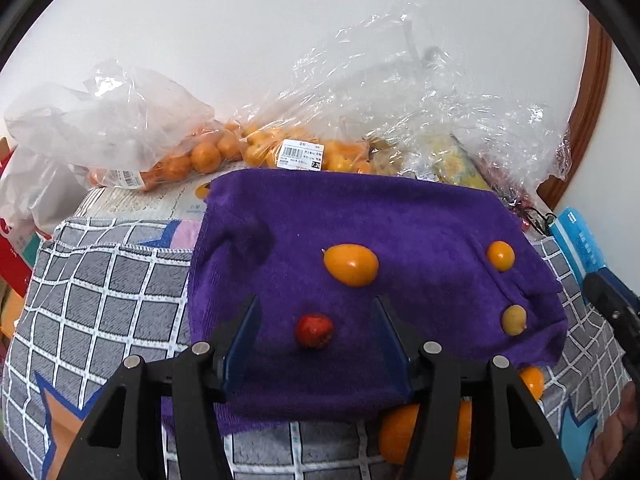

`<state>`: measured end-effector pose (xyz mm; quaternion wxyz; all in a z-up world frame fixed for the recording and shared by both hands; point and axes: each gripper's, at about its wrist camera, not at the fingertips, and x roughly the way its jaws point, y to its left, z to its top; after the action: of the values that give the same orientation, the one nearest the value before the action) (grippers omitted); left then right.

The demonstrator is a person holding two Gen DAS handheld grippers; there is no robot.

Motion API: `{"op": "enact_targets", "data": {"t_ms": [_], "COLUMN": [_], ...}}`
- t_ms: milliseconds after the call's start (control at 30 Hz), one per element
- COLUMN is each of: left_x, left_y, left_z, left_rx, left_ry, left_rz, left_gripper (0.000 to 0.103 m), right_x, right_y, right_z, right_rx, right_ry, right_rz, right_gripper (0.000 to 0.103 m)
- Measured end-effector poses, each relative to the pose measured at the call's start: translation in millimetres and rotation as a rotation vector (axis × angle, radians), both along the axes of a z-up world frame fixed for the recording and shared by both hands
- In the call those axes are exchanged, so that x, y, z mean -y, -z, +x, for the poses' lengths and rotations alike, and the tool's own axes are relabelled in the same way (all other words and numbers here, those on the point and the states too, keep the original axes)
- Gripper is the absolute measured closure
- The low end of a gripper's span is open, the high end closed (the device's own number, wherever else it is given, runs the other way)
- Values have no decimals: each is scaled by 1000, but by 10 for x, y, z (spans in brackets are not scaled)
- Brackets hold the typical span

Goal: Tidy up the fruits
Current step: 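Open the left tool on the towel while the right tool releases its yellow fruit, then withdraw both tools back from the towel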

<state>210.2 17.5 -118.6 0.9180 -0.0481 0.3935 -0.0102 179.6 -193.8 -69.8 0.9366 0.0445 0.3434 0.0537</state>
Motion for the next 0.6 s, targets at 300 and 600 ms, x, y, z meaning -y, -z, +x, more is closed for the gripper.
{"op": "enact_targets", "data": {"t_ms": [300, 600], "left_x": [79, 194], "left_y": [-121, -287], "left_z": [-329, -756], "left_rx": [16, 40], "left_ry": [5, 38], "left_rz": [17, -28], "left_gripper": [48, 48], "right_x": [-58, -99], "right_y": [-169, -355], "right_z": [-327, -745], "right_rx": [-10, 2], "right_ry": [-22, -40], "right_rz": [20, 21], "right_gripper": [54, 54]}}
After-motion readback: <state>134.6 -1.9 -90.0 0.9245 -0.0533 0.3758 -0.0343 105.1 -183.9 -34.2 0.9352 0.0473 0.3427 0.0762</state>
